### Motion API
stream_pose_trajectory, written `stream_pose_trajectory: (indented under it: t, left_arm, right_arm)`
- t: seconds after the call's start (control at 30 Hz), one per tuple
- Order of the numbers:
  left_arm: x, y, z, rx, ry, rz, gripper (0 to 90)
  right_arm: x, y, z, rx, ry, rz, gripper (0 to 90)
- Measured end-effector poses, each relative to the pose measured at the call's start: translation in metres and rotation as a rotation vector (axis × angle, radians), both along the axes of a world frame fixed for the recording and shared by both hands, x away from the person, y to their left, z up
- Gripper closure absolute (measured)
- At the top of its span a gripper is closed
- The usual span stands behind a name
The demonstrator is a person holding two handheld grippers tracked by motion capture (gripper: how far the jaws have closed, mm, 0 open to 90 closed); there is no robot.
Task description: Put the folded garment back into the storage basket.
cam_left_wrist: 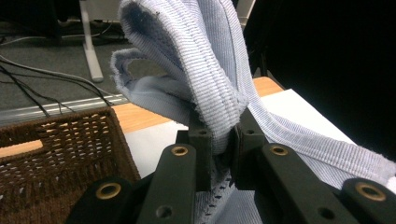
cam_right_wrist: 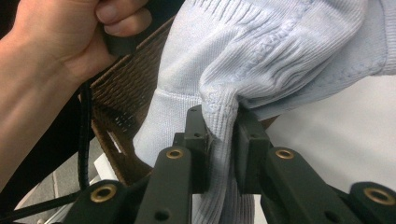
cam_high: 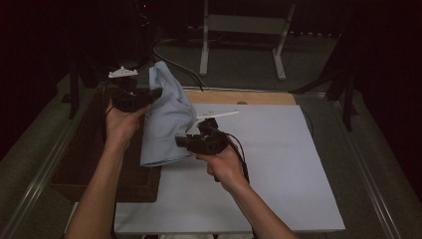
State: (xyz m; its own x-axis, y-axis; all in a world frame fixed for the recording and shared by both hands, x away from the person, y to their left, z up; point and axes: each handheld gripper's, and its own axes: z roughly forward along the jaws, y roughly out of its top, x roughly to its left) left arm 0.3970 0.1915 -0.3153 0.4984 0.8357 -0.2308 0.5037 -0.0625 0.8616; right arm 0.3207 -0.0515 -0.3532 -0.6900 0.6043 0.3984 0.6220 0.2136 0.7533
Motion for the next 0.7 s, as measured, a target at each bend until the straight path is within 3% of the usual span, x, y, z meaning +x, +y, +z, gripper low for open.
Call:
stream_pose_trajectory:
  t: [0.7]
  left_arm:
    - [-0.002,0.023,-0.003,0.003,-0.002,0.027,83.2]
  right_arm:
    - [0.005,0.028,-0.005,-0.011,-0.004,0.027,78.3]
